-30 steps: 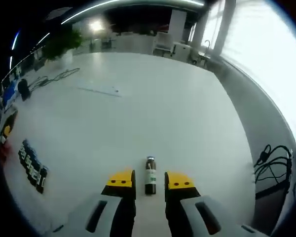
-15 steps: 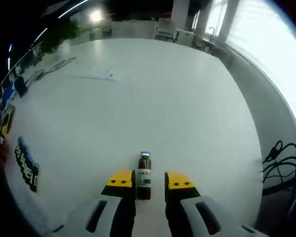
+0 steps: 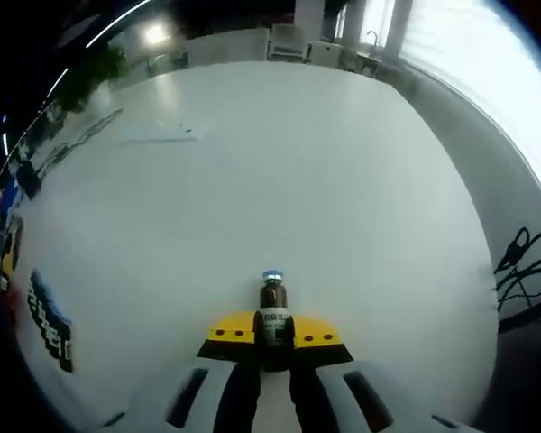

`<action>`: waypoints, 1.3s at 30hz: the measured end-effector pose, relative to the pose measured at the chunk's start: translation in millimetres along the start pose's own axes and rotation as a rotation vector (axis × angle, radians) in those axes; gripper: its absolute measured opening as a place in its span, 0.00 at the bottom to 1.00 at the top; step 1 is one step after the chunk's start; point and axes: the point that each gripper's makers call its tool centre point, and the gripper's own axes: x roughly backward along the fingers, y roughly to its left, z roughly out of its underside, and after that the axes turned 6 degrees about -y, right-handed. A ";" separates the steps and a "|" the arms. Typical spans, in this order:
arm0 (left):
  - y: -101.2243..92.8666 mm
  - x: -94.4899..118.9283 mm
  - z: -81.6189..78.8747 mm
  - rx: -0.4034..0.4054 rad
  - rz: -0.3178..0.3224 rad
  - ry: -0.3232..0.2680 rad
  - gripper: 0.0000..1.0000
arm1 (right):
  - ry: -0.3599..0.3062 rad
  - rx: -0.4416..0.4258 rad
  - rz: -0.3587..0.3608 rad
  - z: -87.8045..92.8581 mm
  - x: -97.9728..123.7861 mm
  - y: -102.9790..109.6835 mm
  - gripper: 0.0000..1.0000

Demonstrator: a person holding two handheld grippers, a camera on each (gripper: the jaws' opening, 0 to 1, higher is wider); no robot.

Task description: Grip medicine bottles put into box

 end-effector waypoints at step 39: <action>-5.9 2.4 -8.9 0.052 0.036 -0.044 0.28 | -0.174 -0.090 -0.059 19.3 103.8 102.5 0.07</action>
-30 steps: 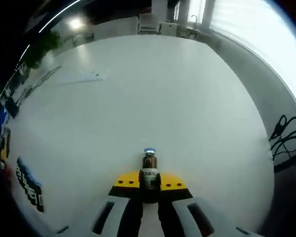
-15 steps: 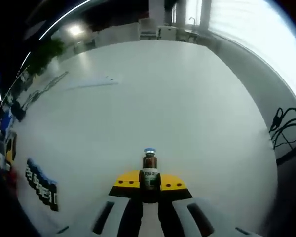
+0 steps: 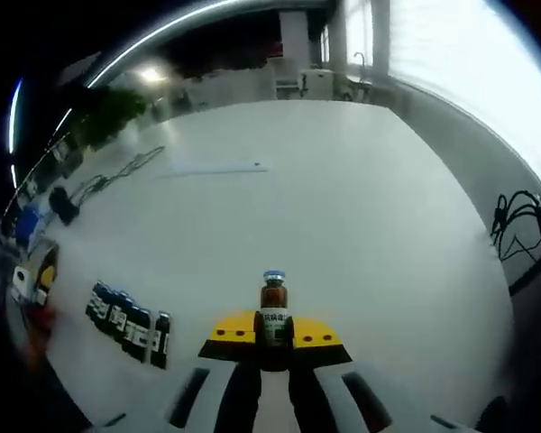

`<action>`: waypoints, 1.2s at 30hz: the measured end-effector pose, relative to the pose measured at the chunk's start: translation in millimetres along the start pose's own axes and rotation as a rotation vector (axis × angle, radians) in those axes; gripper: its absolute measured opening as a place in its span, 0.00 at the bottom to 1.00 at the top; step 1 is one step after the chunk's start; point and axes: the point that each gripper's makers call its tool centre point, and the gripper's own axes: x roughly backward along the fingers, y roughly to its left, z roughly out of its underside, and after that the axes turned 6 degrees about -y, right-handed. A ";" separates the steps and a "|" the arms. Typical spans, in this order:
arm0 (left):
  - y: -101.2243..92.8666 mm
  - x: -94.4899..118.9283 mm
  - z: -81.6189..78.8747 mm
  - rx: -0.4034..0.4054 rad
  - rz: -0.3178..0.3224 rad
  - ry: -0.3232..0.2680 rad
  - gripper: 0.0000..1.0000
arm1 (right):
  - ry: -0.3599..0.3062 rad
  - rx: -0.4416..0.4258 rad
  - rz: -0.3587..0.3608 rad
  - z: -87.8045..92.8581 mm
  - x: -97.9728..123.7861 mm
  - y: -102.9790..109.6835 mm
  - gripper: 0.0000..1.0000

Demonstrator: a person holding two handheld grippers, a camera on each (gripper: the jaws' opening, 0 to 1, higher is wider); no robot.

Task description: Grip medicine bottles put into box

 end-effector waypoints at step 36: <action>-6.6 1.1 -2.6 -0.004 0.028 -0.008 0.28 | -0.009 -0.196 -0.276 87.2 65.8 145.0 0.07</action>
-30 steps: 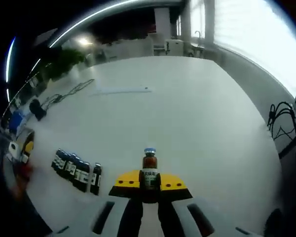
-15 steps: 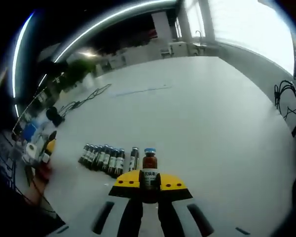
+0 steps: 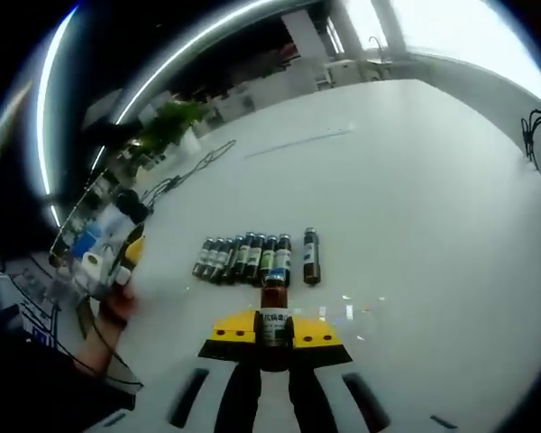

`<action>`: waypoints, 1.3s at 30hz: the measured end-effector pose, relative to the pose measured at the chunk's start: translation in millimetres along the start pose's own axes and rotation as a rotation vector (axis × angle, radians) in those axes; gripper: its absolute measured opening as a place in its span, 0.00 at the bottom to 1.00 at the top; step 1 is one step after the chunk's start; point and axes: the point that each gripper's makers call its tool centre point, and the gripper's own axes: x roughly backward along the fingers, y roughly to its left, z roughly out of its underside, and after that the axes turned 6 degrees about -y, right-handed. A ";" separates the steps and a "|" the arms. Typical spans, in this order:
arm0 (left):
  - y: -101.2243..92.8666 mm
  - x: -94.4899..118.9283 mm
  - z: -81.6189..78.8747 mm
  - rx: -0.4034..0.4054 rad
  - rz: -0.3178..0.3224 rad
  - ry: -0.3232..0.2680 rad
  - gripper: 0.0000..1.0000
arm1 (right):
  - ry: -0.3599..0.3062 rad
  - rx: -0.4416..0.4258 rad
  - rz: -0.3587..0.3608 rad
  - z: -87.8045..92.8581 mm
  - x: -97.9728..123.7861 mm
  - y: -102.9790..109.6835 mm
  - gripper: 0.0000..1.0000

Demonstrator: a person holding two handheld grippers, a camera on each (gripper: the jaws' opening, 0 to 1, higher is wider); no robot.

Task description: Grip medicine bottles put into box

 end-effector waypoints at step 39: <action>0.9 -0.3 -1.0 0.006 0.001 -0.008 0.28 | 0.063 -0.020 -0.062 40.1 -32.9 17.0 0.08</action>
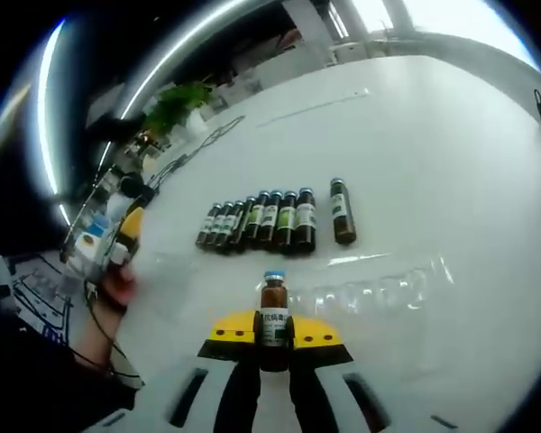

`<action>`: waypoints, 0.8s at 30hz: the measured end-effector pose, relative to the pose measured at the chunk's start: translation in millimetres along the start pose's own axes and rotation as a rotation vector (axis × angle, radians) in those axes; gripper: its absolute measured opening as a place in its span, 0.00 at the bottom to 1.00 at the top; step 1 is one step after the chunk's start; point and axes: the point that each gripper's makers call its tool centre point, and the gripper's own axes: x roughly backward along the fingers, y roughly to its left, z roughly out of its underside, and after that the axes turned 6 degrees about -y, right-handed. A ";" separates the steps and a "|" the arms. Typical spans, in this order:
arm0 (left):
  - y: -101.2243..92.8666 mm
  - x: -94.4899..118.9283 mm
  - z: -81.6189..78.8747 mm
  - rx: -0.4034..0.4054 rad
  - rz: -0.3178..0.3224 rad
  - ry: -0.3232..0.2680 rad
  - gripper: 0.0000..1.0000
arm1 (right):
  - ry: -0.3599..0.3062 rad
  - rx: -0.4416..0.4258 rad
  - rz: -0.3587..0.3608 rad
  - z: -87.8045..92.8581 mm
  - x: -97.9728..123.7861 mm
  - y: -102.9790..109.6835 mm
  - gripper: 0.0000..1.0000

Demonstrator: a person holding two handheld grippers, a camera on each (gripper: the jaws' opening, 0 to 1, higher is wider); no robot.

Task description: Grip medicine bottles put into box

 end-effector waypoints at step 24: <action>0.3 -0.1 0.8 -0.007 -0.003 0.004 0.28 | -0.148 0.326 0.037 -20.3 16.1 10.6 0.03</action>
